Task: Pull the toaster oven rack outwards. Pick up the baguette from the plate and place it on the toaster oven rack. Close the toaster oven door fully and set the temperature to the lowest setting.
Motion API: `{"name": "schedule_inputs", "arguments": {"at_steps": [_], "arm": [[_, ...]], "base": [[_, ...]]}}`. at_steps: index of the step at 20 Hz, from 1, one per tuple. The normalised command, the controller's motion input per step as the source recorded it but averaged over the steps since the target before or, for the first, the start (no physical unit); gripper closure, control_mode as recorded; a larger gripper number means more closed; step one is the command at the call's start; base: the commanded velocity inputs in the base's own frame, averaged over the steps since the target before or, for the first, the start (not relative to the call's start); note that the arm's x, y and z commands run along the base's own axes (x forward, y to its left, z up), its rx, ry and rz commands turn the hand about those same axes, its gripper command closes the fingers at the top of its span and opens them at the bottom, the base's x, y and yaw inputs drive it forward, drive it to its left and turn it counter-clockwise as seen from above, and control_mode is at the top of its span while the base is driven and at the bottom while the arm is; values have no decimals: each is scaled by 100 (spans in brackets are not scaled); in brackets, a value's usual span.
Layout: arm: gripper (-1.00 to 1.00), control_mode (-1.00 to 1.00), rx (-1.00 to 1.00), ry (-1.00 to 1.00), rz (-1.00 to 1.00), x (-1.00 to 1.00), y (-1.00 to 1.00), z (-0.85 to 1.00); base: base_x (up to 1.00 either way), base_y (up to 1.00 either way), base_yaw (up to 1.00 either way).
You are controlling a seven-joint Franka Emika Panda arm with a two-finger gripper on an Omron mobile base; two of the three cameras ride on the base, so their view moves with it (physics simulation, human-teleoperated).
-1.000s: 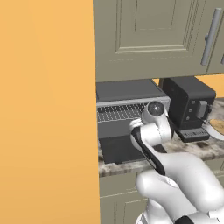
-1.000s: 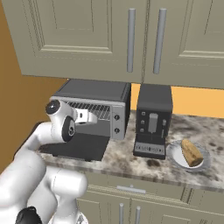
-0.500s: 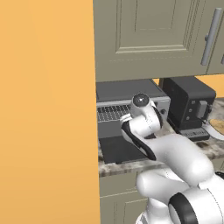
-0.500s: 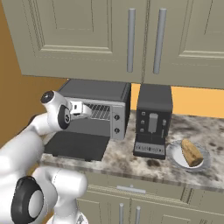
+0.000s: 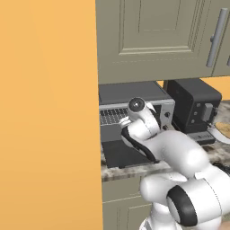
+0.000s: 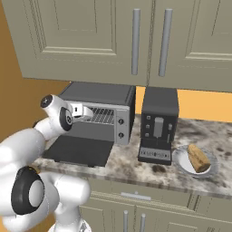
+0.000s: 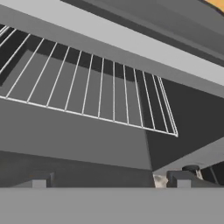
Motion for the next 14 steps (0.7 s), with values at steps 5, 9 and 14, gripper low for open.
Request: {"name": "schedule_inputs", "arguments": {"at_steps": [5,9,14], "arm": [[-100,-100,0,0,0,21,0,-24],[-100,-100,0,0,0,16,0,-22],[-100,-100,-1,0,0,18,0,-20]], "base": [[0,0,0],[0,0,0],[0,0,0]]}}
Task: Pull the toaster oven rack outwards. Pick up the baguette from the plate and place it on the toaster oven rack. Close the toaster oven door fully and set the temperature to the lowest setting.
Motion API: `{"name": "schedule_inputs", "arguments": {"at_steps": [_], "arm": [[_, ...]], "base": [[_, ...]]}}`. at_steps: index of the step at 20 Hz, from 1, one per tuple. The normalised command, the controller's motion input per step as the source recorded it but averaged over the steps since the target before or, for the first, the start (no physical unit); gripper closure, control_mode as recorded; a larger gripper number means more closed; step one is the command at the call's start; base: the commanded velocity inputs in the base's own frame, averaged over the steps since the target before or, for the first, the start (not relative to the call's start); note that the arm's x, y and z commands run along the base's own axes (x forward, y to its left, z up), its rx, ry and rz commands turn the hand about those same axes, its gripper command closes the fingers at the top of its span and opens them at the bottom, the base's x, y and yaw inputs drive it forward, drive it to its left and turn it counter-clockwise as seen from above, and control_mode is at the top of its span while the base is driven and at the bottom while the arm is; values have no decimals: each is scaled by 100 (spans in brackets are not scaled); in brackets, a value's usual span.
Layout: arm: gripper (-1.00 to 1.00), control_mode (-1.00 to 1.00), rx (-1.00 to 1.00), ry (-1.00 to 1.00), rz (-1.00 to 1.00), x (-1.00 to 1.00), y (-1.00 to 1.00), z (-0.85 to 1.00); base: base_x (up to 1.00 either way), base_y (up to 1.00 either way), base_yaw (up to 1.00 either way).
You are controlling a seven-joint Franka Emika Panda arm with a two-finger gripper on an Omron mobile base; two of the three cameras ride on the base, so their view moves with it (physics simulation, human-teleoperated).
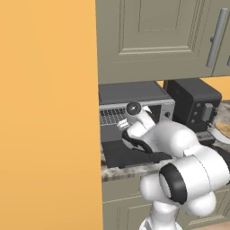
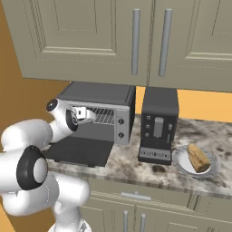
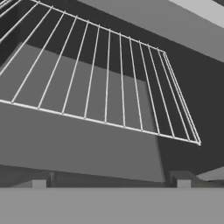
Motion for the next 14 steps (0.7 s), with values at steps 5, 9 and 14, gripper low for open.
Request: {"name": "schedule_inputs", "arguments": {"at_steps": [5,9,14], "arm": [[-100,-100,-1,0,0,25,0,-13],[-100,-100,-1,0,0,31,0,-15],[-100,-100,0,0,0,28,0,-21]], "base": [[0,0,0],[0,0,0],[0,0,0]]}}
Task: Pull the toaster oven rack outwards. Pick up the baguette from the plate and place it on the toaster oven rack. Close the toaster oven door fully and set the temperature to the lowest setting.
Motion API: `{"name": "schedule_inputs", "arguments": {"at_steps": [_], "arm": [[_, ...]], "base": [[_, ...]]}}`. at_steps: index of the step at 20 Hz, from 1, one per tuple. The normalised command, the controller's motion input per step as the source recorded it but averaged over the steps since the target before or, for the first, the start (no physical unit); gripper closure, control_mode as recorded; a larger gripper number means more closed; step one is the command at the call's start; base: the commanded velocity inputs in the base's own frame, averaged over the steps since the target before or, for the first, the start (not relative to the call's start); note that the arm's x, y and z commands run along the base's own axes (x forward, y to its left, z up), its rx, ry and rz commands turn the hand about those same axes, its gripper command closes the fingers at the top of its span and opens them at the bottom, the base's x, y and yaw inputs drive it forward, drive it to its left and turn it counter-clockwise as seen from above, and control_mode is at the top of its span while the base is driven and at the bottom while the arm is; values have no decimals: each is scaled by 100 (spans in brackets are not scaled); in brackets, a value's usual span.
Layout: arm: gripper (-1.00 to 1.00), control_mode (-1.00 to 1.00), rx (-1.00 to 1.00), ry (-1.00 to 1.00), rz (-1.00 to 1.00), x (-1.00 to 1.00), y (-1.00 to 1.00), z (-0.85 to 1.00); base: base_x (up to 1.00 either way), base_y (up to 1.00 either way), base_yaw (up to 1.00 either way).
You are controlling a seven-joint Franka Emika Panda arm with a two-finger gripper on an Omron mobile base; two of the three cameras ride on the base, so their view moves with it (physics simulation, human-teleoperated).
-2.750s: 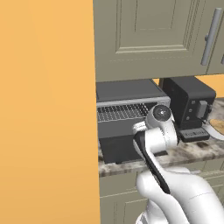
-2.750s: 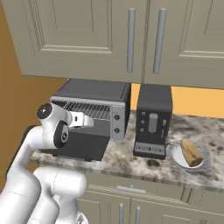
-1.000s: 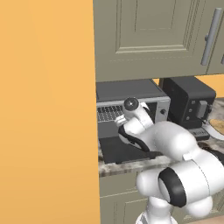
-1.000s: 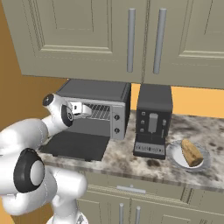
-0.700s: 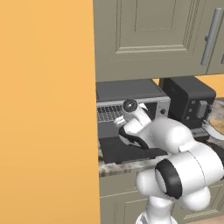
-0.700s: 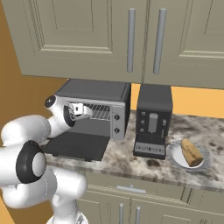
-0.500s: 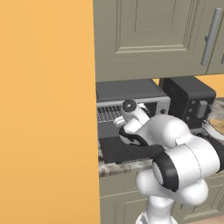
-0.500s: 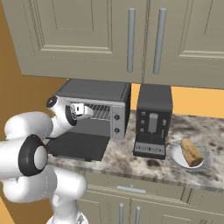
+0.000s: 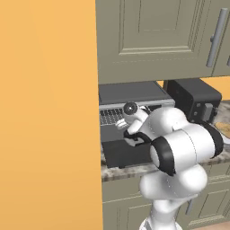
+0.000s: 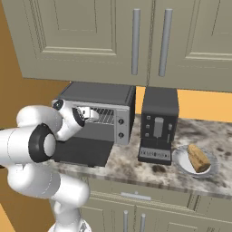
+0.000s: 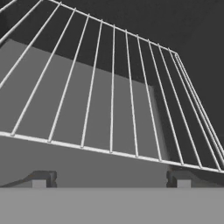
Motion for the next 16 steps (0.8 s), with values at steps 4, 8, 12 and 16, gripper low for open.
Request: {"name": "schedule_inputs", "arguments": {"at_steps": [4,8,12,16], "arm": [[-100,-100,-1,0,0,25,0,-23],[-100,-100,0,0,0,28,0,-21],[-100,-100,0,0,0,30,0,-16],[-100,-100,0,0,0,35,0,-16]], "base": [[0,0,0],[0,0,0],[0,0,0],[0,0,0]]}}
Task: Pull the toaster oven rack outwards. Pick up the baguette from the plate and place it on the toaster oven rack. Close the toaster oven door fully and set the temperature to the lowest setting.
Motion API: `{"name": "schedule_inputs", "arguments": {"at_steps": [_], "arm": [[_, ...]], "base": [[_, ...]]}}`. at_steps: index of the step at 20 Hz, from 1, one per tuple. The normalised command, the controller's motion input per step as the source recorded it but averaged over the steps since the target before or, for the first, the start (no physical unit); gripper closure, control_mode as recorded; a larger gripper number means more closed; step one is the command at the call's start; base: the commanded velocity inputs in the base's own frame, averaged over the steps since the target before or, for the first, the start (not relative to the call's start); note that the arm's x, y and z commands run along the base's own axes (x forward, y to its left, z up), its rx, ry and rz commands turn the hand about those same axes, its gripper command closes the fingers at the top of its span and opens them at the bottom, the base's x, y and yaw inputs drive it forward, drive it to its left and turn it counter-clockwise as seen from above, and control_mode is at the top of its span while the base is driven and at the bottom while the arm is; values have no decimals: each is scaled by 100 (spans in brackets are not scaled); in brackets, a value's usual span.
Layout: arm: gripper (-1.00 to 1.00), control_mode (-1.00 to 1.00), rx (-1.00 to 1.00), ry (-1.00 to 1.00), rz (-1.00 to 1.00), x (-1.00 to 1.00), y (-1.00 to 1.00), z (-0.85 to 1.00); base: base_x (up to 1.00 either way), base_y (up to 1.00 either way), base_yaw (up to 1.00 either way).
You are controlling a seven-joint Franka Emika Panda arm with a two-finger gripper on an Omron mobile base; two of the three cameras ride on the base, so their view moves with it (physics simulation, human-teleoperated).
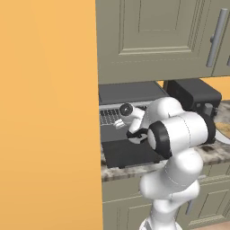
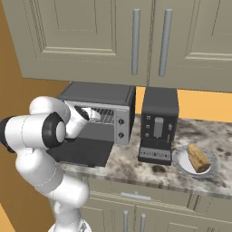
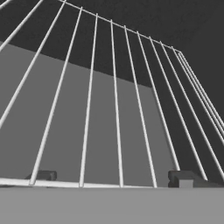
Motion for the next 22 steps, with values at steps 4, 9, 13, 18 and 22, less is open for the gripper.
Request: {"name": "schedule_inputs", "arguments": {"at_steps": [4,9,13,18,22], "arm": [[-100,-100,0,-1,0,22,0,-10],[-100,-100,0,-1,2,15,0,-13],[100,-100,0,0,5,26,0,-23],[100,-100,0,3,5,31,0,-30],[100,-100,3,19,5,9,0,-38]], "base": [[0,0,0],[0,0,0],[0,0,0],[0,0,0],[0,0,0]]}}
